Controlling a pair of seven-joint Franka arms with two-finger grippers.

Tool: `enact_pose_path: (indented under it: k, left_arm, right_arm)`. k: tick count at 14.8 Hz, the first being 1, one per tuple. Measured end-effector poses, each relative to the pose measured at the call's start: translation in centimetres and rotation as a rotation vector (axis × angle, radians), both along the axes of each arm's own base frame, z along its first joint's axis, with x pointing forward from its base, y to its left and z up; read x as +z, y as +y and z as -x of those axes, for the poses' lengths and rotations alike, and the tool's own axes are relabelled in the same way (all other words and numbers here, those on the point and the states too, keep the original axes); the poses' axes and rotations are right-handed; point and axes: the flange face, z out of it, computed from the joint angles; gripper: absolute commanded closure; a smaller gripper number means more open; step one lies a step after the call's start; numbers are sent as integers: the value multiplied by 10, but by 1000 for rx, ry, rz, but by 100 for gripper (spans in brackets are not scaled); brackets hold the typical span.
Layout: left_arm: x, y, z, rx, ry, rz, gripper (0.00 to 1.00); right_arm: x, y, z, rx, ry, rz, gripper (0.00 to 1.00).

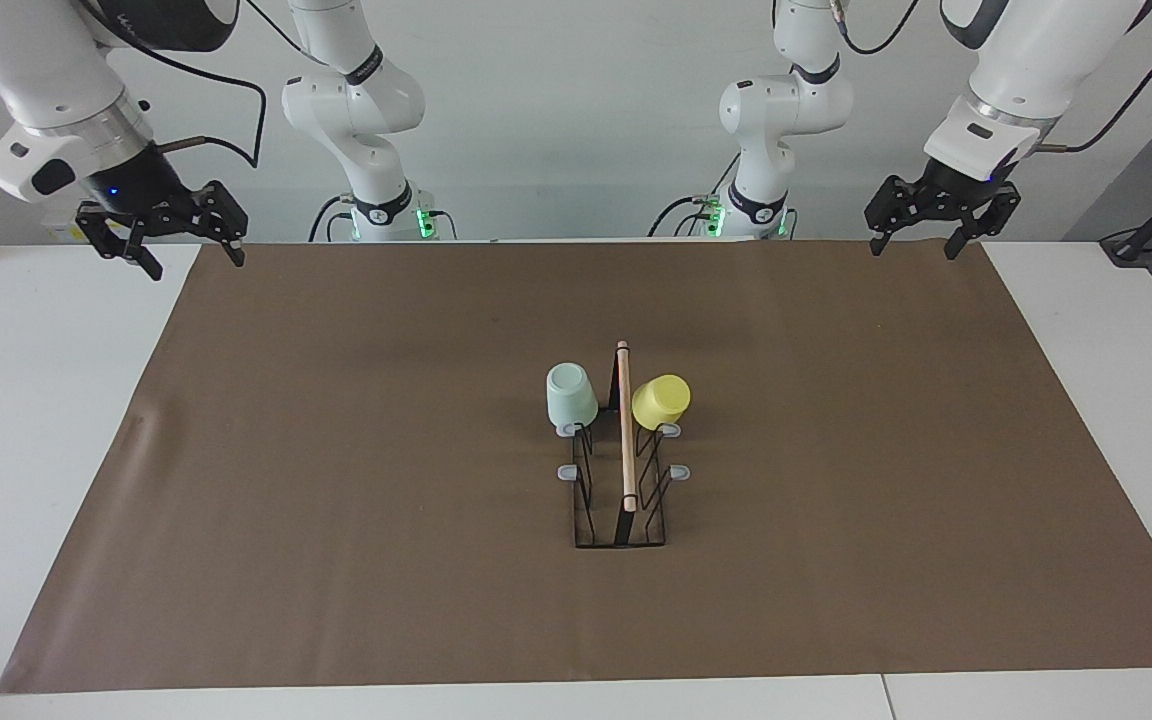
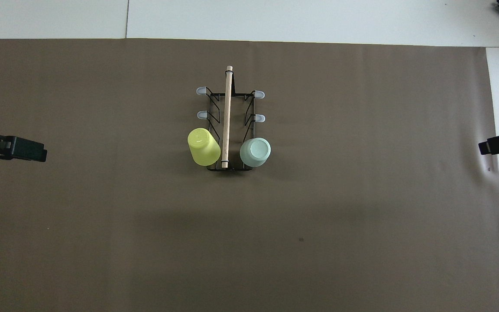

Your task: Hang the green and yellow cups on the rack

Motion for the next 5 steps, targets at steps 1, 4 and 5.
enact_pose_path:
  k: [1, 4, 5]
  left_arm:
    - [0, 0, 0, -9, 0, 0, 0]
    - [0, 0, 0, -14, 0, 0, 0]
    - [0, 0, 0, -15, 0, 0, 0]
  right_arm:
    - [0, 0, 0, 0, 0, 0, 0]
    - [0, 0, 0, 0, 0, 0, 0]
    - [0, 0, 0, 0, 0, 0, 0]
